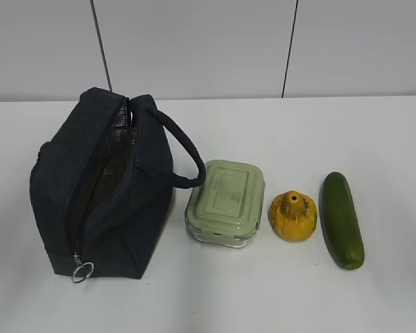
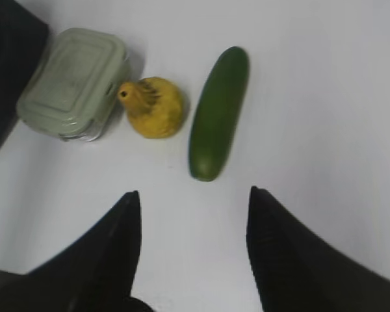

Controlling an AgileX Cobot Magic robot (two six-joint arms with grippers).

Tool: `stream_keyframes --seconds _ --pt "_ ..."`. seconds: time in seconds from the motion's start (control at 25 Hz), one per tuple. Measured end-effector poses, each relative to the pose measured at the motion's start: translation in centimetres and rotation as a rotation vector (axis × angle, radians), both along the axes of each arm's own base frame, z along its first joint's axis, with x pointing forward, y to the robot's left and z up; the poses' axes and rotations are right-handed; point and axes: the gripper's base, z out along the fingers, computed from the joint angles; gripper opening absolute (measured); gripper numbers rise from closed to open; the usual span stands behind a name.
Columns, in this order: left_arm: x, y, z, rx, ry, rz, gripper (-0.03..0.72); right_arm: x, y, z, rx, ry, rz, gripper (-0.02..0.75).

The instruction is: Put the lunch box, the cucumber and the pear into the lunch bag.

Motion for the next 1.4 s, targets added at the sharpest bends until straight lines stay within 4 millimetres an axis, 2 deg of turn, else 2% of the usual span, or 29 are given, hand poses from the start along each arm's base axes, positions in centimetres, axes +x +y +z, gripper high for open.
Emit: stream_keyframes --seconds 0.2,0.36,0.44,0.6,0.76,0.92,1.16,1.4 --pt "4.1 -1.6 -0.9 -0.028 0.078 -0.121 0.246 3.1 1.1 -1.6 0.011 0.087 0.074 0.382" --pt "7.0 -2.0 -0.9 -0.061 0.132 -0.185 0.246 5.1 1.3 -3.1 -0.014 0.173 0.088 0.351" --pt "8.1 -1.5 -0.6 -0.097 0.147 -0.195 0.246 6.1 0.9 -3.2 -0.017 0.192 0.069 0.344" --pt "9.8 1.1 0.2 -0.212 0.126 -0.107 0.246 8.2 -0.5 -2.5 0.037 0.186 0.006 0.326" --pt "10.4 1.2 -0.6 -0.215 0.161 -0.152 0.246 10.2 -0.7 -2.2 0.142 0.182 0.051 0.305" --pt "10.1 1.0 -1.2 -0.141 0.188 -0.193 0.246 11.9 -0.9 -3.7 0.147 0.246 0.062 0.3" --pt "9.7 0.0 -2.1 0.006 0.239 -0.234 0.246 12.7 -1.2 -5.1 0.132 0.3 0.061 0.3" --pt "9.9 -0.8 -2.0 0.024 0.209 -0.24 0.247 12.8 -1.3 -5.3 0.121 0.301 0.059 0.3"
